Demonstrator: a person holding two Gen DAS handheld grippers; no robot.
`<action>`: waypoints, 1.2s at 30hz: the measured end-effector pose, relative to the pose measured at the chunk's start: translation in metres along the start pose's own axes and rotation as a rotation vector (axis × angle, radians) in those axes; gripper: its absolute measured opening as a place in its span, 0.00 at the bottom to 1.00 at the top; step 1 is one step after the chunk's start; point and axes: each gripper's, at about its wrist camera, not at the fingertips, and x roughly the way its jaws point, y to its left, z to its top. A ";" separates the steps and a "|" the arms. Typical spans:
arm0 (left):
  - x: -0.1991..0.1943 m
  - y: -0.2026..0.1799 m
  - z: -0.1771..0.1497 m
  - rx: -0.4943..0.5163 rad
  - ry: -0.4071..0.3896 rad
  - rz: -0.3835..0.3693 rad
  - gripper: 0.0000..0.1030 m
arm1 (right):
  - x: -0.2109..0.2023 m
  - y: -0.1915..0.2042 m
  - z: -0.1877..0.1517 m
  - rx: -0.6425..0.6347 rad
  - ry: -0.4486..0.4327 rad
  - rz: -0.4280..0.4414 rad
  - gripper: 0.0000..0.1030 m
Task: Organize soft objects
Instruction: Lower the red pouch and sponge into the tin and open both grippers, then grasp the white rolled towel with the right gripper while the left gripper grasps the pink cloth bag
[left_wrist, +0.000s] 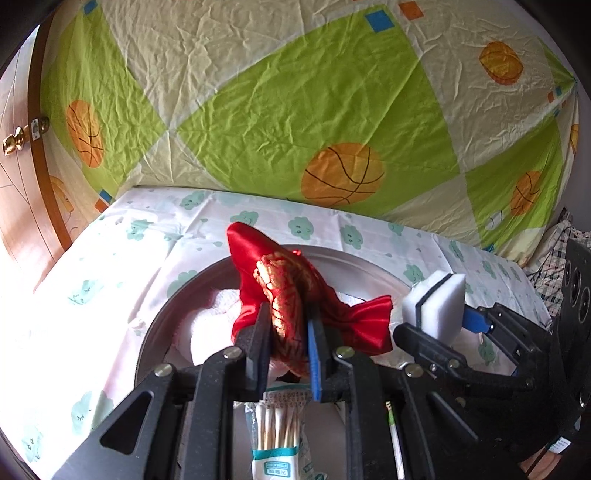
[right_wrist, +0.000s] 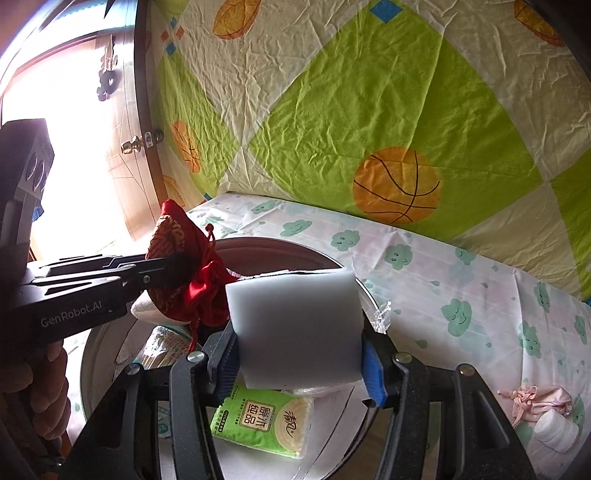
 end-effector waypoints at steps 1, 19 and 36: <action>0.002 0.000 0.001 0.000 0.010 -0.004 0.15 | 0.002 0.001 -0.001 -0.001 0.005 0.001 0.56; -0.016 0.000 -0.006 -0.003 -0.070 0.118 0.88 | -0.021 -0.006 -0.013 0.038 -0.010 0.043 0.79; -0.032 -0.101 -0.030 0.095 -0.118 -0.001 0.99 | -0.101 -0.135 -0.064 0.192 -0.068 -0.162 0.79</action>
